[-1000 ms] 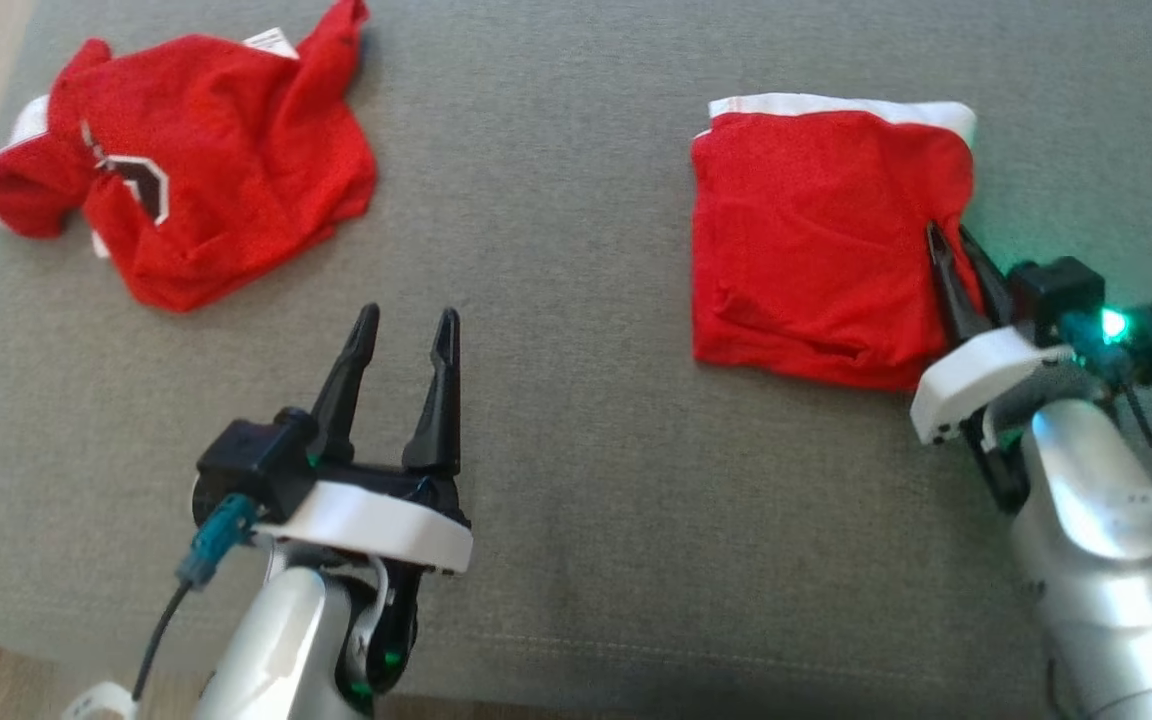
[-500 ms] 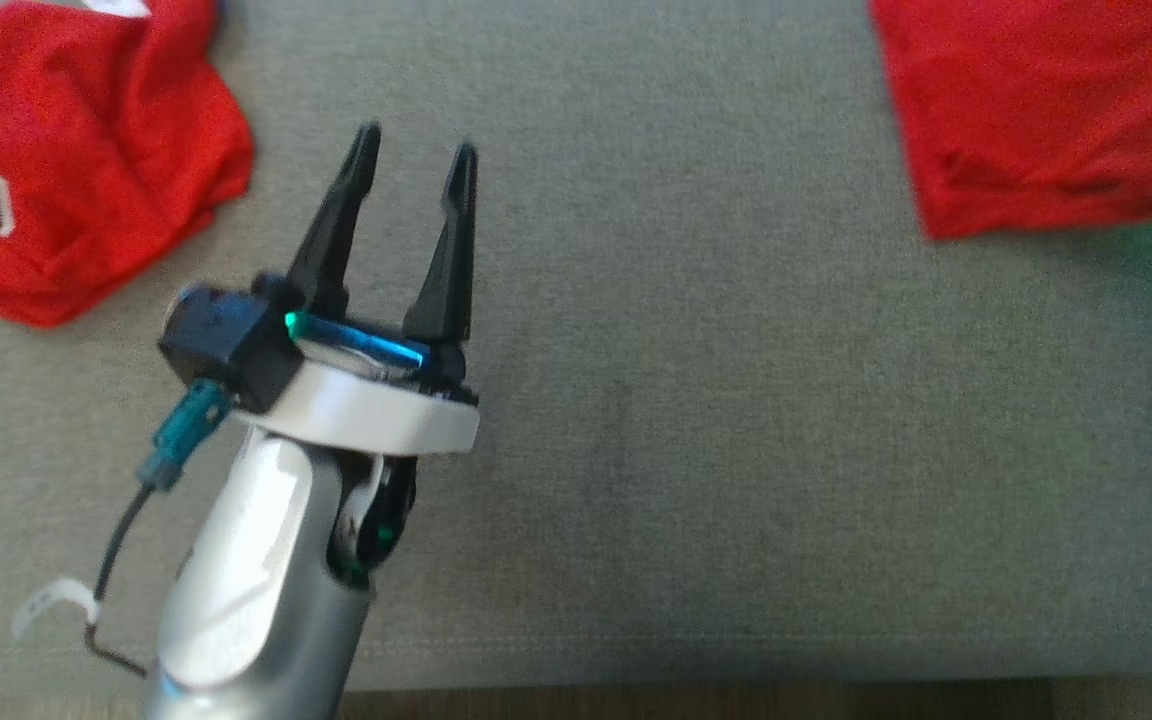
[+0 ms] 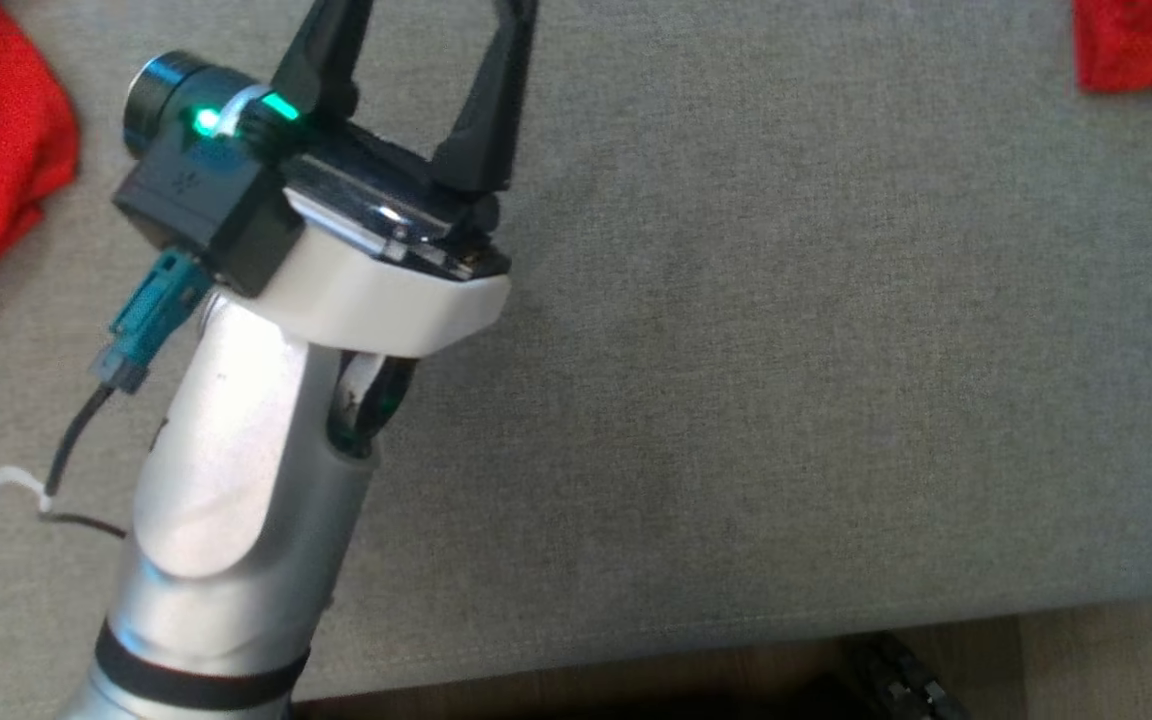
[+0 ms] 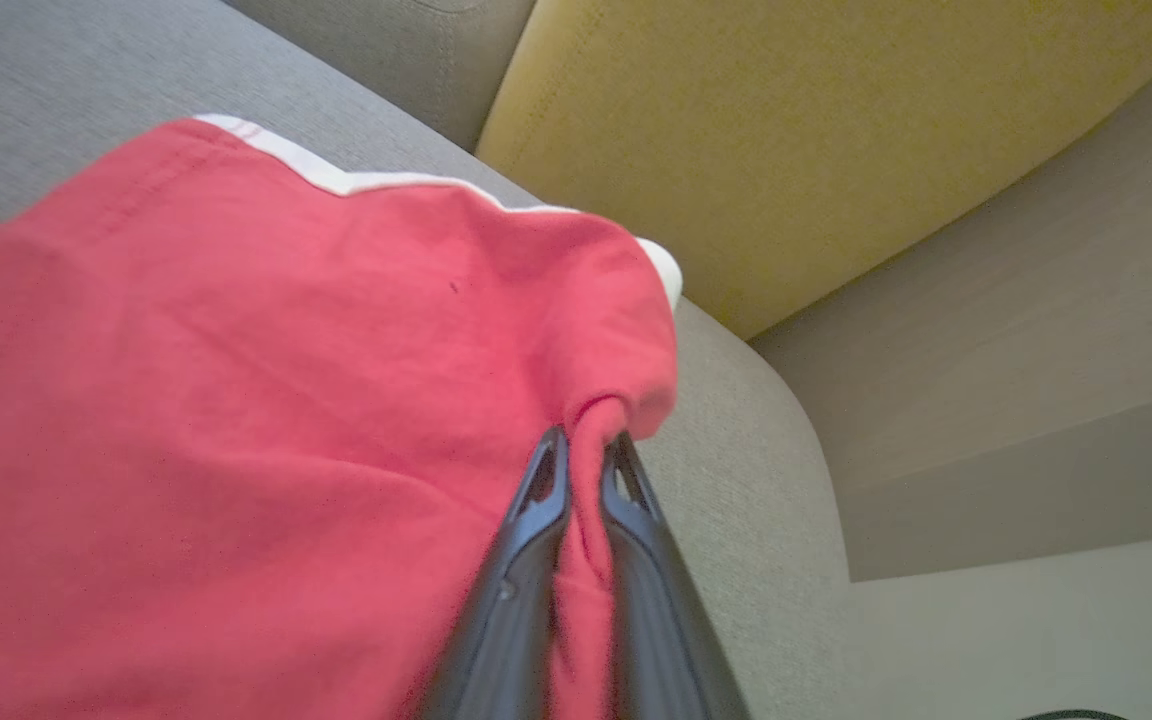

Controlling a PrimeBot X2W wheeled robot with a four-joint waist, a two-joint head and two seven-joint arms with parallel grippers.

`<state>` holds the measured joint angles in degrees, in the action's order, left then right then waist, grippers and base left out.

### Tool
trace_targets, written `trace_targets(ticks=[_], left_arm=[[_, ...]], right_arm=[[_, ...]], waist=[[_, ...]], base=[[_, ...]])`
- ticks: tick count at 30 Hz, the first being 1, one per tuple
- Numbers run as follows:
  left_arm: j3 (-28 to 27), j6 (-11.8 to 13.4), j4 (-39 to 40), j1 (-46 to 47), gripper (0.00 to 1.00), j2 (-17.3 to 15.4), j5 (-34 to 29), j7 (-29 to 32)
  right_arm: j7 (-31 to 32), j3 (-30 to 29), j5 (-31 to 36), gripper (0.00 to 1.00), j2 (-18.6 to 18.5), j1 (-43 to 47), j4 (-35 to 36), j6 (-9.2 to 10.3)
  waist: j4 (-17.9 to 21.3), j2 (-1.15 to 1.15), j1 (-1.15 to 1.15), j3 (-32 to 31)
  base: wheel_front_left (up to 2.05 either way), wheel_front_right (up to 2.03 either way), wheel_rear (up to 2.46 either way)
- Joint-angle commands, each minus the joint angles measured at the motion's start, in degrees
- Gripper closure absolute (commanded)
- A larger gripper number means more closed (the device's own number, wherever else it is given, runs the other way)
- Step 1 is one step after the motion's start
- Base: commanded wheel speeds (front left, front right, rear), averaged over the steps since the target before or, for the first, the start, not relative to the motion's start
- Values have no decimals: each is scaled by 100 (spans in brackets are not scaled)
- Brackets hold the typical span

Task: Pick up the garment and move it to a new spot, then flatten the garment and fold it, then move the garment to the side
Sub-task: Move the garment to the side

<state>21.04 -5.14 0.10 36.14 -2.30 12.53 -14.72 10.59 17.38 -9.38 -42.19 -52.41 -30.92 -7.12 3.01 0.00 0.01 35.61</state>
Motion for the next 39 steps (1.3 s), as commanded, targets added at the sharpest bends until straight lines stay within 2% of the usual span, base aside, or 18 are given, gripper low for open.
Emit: trace_targets(ticks=[1, 9, 10, 11, 12, 18, 22, 29, 31, 32, 39], left_arm=[[-76, -40, 253, 67, 0, -58, -10, -28], [18, -13, 261, -21, 0, -58, 72, -28], [15, -13, 255, -41, 0, -58, 79, -28], [10, -11, 248, -59, 0, -58, 86, -28], [2, -4, 241, -78, 0, -58, 99, -28], [-61, 40, 220, -204, 0, -58, 181, -28], [-146, 90, 181, -343, 0, -58, 222, -28], [-475, 278, 106, -849, 0, -58, 292, -28], [-577, 317, 73, -1044, 0, -58, 280, -28], [-577, 317, 73, -1044, 0, -58, 280, -28], [-834, 443, -72, -1825, 0, -58, 385, -28]], right_arm=[[46, -202, 51, 100, -139, 9, 180, -36], [244, -865, 377, 100, 107, 311, 398, -36], [258, -913, 379, 73, 142, 360, 438, -36], [258, -988, 386, 5, 173, 397, 472, -36], [289, -1055, 399, 0, 203, 433, 486, -36], [267, -1094, 737, 0, 352, 598, 831, -36], [201, -1101, 742, 0, 641, 617, 1104, -36], [-577, -1128, 865, 0, 1548, 900, 1429, -36], [-855, -1066, 864, 0, 1810, 1088, 1421, -36], [-855, -1066, 864, 0, 1810, 1088, 1421, -36], [-1714, -1118, 666, 0, 2803, 1894, 1352, -36]], waist=[[71, 0, -1, 101], [31, 0, -1, 96], [24, 0, -1, 81], [16, 0, -1, 64], [7, 0, -1, 40], [-40, 0, -1, -153], [-98, 0, -1, -406], [-285, 0, -1, -1124], [-352, 0, -1, -1342], [-352, 0, -1, -1342], [-559, 0, -1, -2005]], base=[[0, 0, 0], [0, 0, 0], [0, 0, 0], [0, 0, 0], [0, 0, 0], [0, 0, 0], [0, 0, 0], [0, 0, 0], [0, 0, 0], [0, 0, 0], [0, 0, 0]])
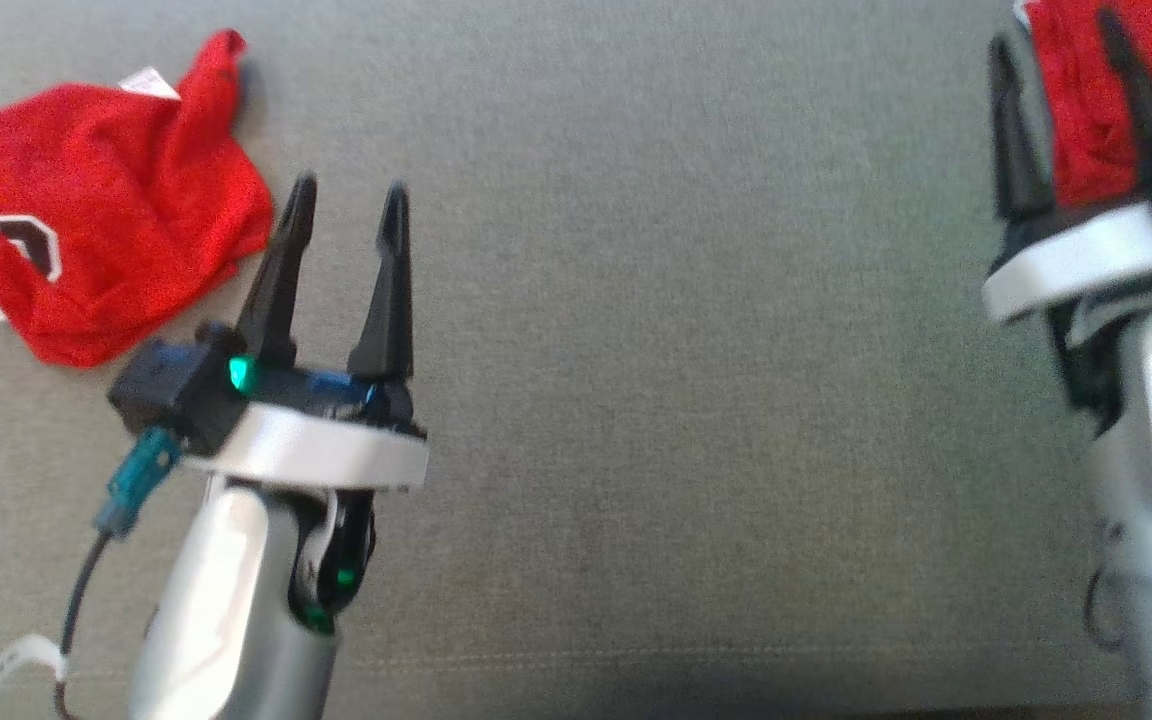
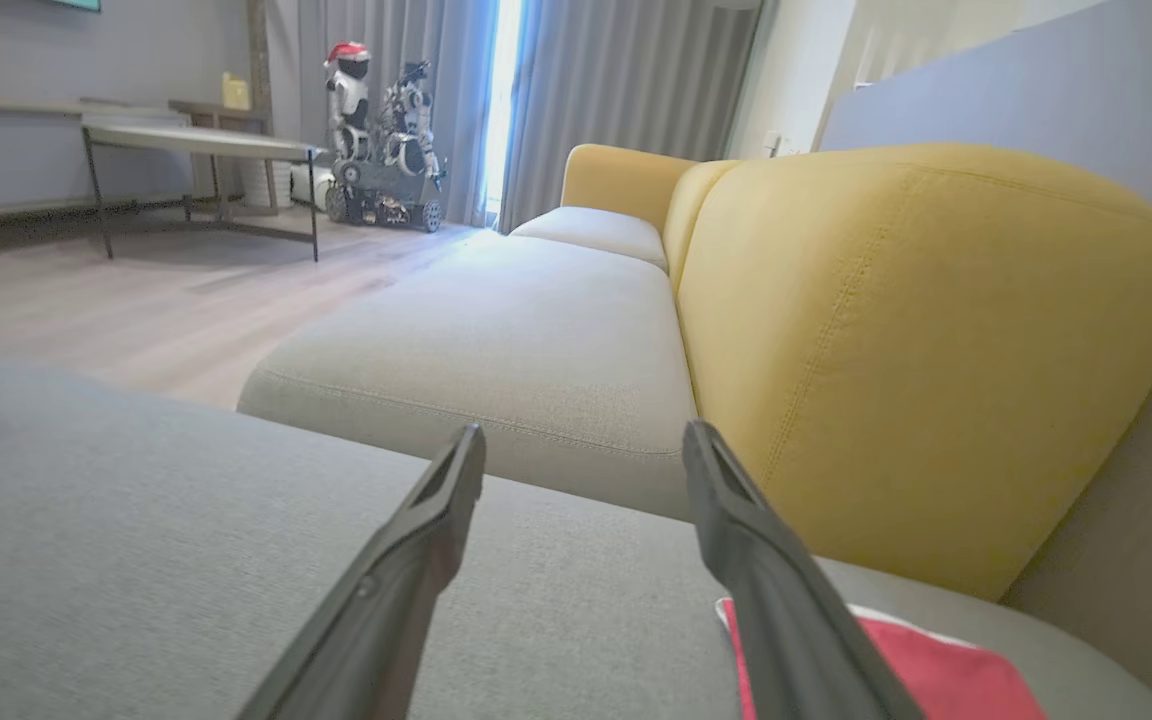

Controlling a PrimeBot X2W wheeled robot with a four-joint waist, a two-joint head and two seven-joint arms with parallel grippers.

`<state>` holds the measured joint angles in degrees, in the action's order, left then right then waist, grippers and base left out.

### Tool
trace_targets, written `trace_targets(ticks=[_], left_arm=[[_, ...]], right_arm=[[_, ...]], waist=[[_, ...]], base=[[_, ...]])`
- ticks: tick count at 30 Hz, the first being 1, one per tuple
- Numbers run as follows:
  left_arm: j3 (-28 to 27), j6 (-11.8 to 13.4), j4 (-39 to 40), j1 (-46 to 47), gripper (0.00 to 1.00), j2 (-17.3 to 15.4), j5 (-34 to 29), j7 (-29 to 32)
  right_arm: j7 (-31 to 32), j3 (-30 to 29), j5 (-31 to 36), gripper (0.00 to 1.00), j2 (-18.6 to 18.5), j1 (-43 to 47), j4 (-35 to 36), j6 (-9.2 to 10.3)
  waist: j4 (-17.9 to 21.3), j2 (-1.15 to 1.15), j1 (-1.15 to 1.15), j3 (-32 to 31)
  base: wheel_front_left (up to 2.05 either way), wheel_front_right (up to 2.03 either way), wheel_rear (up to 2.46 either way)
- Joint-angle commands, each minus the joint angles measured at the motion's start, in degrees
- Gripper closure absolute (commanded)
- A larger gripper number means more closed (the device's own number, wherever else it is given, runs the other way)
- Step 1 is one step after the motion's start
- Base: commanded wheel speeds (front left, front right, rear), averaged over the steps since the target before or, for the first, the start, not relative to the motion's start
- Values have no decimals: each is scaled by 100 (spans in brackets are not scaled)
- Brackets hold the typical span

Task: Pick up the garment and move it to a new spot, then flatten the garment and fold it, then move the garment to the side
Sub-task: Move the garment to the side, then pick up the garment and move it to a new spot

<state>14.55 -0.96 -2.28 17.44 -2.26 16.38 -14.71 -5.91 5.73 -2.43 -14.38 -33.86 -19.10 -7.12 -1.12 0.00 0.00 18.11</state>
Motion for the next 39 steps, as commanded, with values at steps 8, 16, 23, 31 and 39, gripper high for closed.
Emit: trace_targets(ticks=[8, 16, 23, 31, 39], left_arm=[[-315, 122, 294, -639, 0, -62, 147, -29], [-289, 200, 324, -1153, 0, -62, 111, -29], [-352, 289, 352, -1326, 0, -62, 140, -29], [-400, 315, 330, -1321, 0, -62, 192, -29], [-385, 324, 307, -1299, 0, -62, 187, -29]], right_arm=[[-687, -91, 127, 0, 829, 1144, 460, -36], [-869, -237, 263, 0, 1125, 2163, 831, -36], [-901, -260, 141, 0, 1147, 2527, 902, -36], [-907, -266, 72, 0, 1149, 2527, 968, -36], [-908, -259, 53, 0, 1149, 2535, 999, -36]], waist=[[-313, 0, 0, -793], [-350, 0, 0, -1106], [-346, 0, 0, -1190], [-335, 0, 0, -1172], [-346, 0, 0, -1134]], base=[[0, 0, 0], [0, 0, 0], [0, 0, 0], [0, 0, 0], [0, 0, 0]])
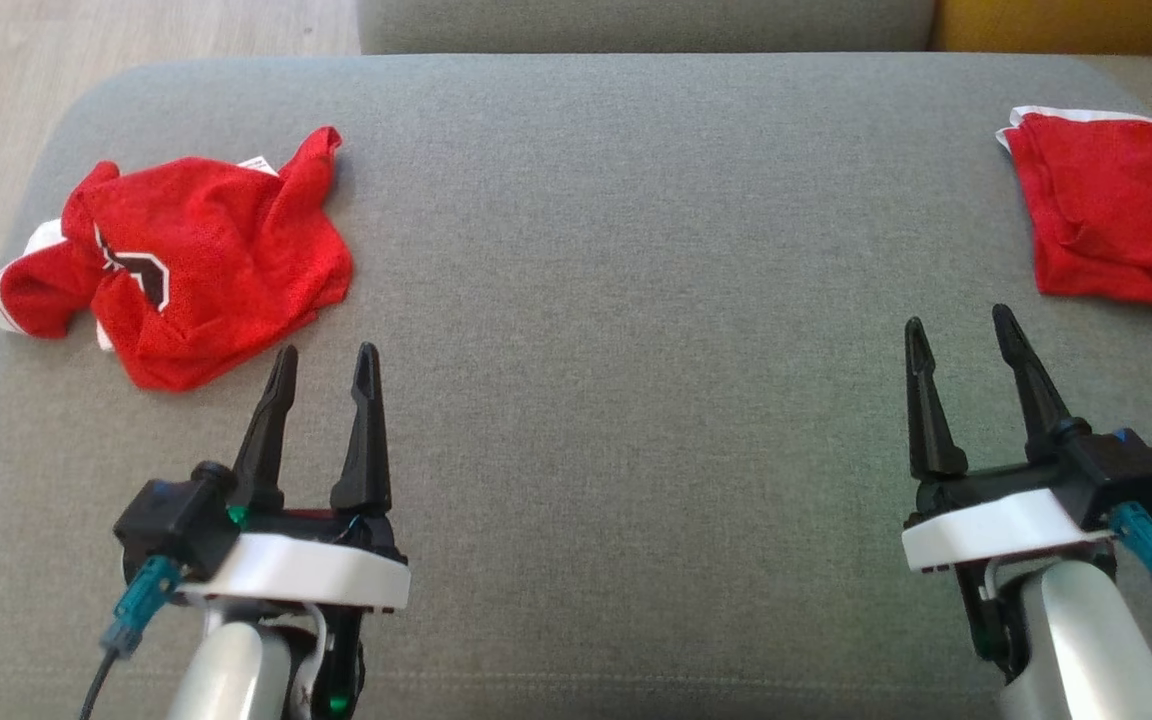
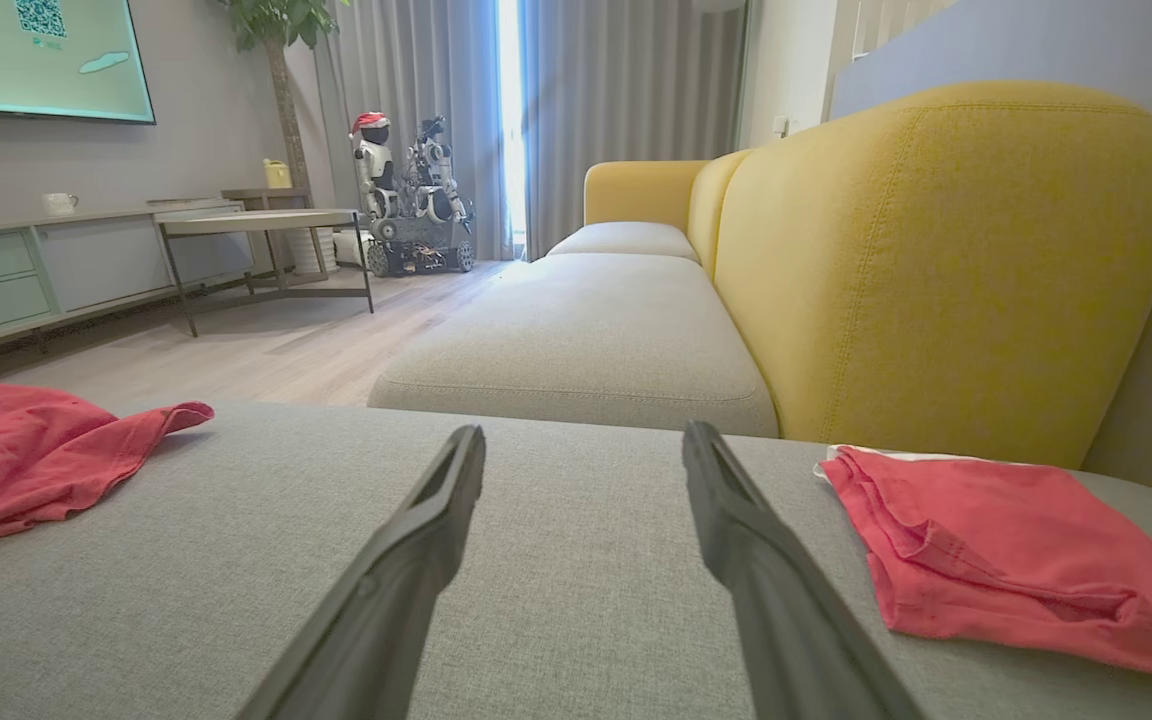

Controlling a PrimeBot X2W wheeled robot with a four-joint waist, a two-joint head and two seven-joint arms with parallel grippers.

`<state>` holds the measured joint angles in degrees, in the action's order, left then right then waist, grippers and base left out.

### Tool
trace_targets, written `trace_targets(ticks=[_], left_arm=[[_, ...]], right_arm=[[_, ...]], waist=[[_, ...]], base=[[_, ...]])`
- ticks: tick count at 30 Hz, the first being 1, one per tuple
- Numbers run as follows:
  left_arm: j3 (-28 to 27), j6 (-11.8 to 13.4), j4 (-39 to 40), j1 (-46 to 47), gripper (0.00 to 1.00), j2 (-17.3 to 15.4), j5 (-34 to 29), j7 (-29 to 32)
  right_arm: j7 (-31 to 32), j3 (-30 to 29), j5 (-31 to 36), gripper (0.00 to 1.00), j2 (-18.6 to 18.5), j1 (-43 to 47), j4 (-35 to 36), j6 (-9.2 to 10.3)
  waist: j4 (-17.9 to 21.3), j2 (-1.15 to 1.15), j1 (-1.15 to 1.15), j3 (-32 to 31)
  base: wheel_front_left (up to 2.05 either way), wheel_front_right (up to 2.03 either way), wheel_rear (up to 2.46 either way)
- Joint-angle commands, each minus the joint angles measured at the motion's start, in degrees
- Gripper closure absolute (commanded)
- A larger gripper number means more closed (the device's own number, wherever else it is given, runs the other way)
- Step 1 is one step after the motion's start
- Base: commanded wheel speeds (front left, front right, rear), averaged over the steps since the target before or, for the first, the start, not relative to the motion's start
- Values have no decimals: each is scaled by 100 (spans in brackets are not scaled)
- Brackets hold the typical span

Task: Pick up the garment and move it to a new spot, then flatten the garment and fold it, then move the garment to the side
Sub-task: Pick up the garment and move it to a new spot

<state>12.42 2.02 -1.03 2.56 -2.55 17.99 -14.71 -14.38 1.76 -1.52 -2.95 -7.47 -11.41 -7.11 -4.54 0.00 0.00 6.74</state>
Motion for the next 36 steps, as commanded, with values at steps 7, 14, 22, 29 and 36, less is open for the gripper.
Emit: trace_targets(ticks=[7, 14, 22, 29, 36], left_arm=[[-159, 35, 155, 231, 0, -32, 24, -29], [-235, 81, 195, 285, 0, -32, 43, -29], [-377, 123, 248, 147, 0, -32, 29, -29], [-437, 119, 248, 11, 0, -32, 23, -29], [-544, 139, 296, -90, 0, -32, 7, -29]], right_arm=[[-62, 224, -100, 0, 7, -99, 257, -37], [-62, 452, -125, 0, 7, -78, 269, -37], [-62, 677, -170, 0, 7, -75, 173, -37], [-62, 845, -295, 0, 7, 3, 77, -37], [-62, 957, -336, 0, 7, 14, 26, -37]], waist=[[-116, 0, 0, 41], [-592, 0, 0, 50], [-1283, 0, 0, -82], [-1770, 0, 0, -242], [-1971, 0, 0, -278]], base=[[0, 0, 0], [0, 0, 0], [0, 0, 0], [0, 0, 0], [0, 0, 0]])
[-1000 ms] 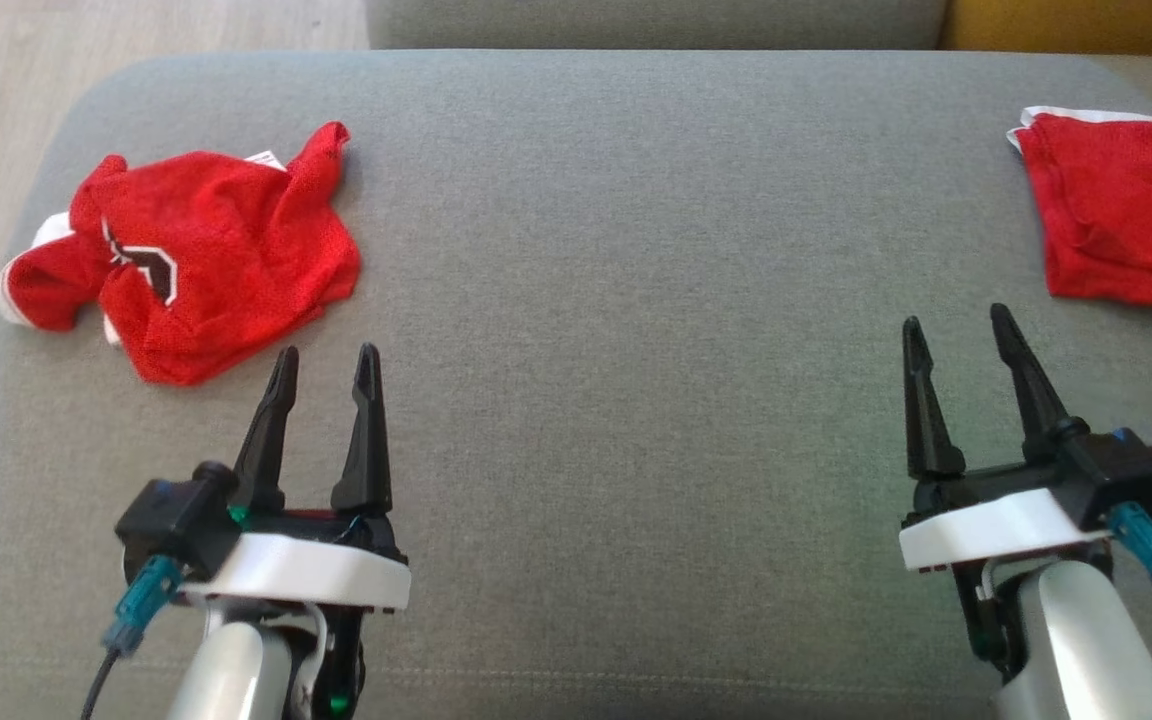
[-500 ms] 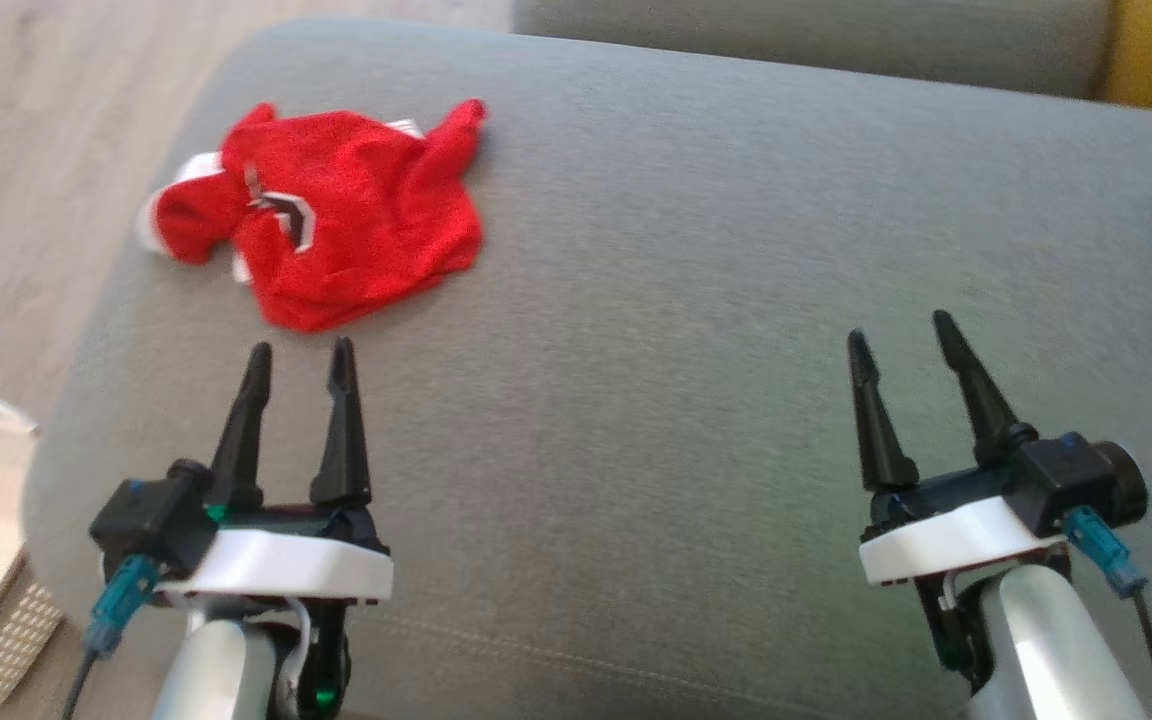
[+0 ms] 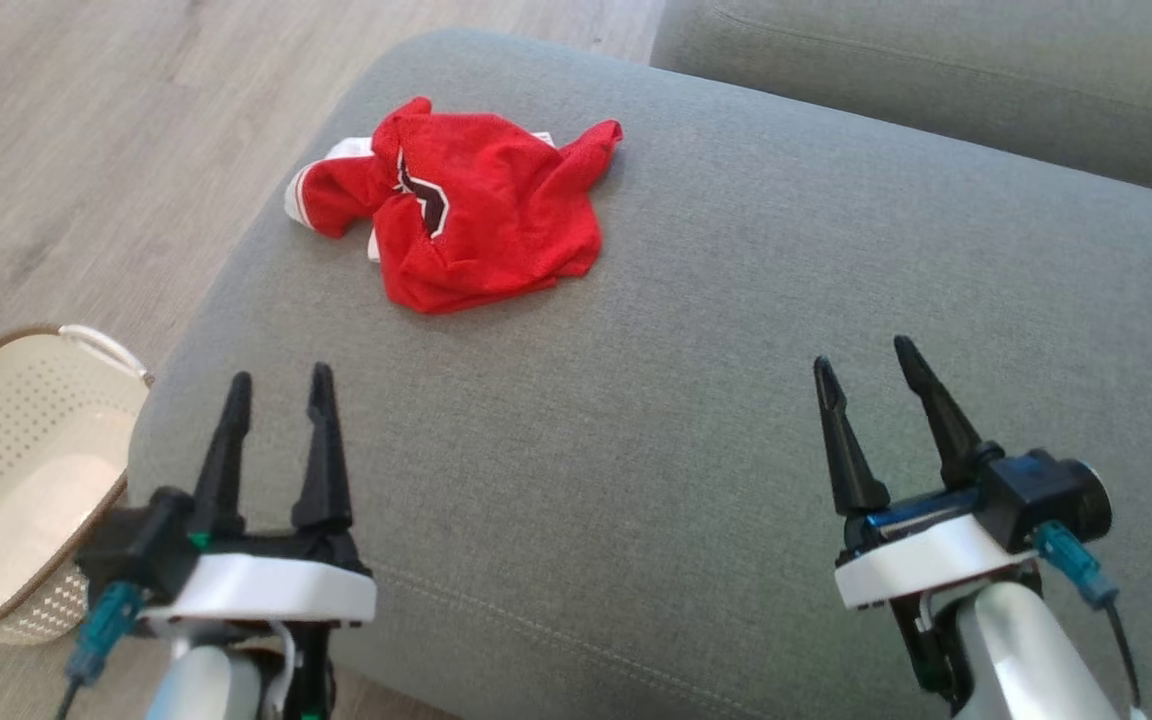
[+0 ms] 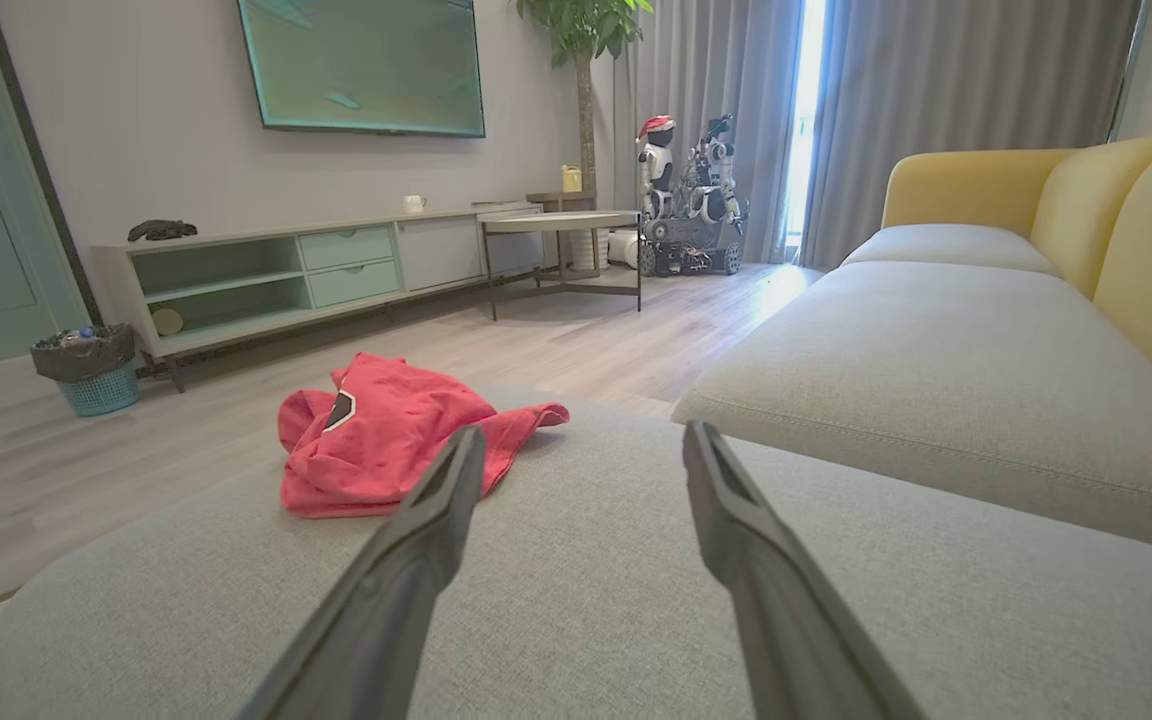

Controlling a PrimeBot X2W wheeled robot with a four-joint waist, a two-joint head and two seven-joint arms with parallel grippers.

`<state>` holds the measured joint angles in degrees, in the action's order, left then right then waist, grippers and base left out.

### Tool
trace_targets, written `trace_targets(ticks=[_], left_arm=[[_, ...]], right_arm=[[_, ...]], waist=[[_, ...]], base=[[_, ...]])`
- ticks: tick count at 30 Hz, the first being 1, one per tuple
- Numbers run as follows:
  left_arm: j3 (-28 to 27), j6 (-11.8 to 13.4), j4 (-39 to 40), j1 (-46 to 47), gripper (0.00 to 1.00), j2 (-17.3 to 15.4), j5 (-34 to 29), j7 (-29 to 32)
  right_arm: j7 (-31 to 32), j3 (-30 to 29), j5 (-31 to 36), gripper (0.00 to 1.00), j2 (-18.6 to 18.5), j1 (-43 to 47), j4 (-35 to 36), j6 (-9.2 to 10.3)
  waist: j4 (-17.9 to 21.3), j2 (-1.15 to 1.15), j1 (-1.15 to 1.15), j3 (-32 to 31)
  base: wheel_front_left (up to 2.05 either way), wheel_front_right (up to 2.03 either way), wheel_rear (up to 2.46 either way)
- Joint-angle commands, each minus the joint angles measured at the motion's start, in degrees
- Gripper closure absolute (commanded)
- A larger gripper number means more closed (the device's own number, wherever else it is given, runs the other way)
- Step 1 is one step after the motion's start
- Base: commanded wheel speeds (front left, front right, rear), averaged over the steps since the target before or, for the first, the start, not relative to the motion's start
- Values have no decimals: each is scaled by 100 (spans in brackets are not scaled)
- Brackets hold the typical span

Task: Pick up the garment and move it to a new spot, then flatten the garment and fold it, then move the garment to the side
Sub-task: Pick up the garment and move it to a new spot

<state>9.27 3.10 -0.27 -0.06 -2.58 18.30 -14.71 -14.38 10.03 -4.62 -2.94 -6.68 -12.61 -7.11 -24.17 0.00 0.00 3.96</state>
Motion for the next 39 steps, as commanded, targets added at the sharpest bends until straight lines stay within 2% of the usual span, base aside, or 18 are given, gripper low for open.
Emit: trace_targets(ticks=[1, 9, 13, 19, 26, 31, 39], left_arm=[[-263, 41, 225, 169, 0, -30, -23, -29], [-565, 22, 184, 295, 0, -30, -139, -29], [-760, -147, -77, 619, 0, -30, -174, -29], [-969, -311, -1161, 1594, 0, -198, -201, 36], [-1157, -421, -2274, 3121, 0, -661, 7, 702], [-1297, -321, -3206, 3923, 0, -975, 105, 1261], [-1316, -108, -4289, 4632, 0, -1165, 48, 1278]], right_arm=[[-62, 139, -24, 0, 6, -69, 141, -37], [-62, 192, 40, 0, 6, -145, 97, -37], [-48, 146, 138, 0, 6, -273, 171, -37], [54, 57, 319, 0, 6, -537, 425, -37], [210, 116, 457, 0, 6, -840, 921, -37], [265, 116, 502, 0, 6, -1012, 1135, -37], [251, 124, 505, 0, 6, -1013, 1199, -37]], waist=[[-11, 0, 0, 7], [164, 0, 0, 192], [356, 0, 0, 487], [731, 0, 0, 1123], [1160, 0, 0, 1840], [1452, 0, 0, 2173], [1634, 0, 0, 2360]], base=[[0, 0, 0], [0, 0, 0], [0, 0, 0], [0, 0, 0], [0, 0, 0], [0, 0, 0], [0, 0, 0]])
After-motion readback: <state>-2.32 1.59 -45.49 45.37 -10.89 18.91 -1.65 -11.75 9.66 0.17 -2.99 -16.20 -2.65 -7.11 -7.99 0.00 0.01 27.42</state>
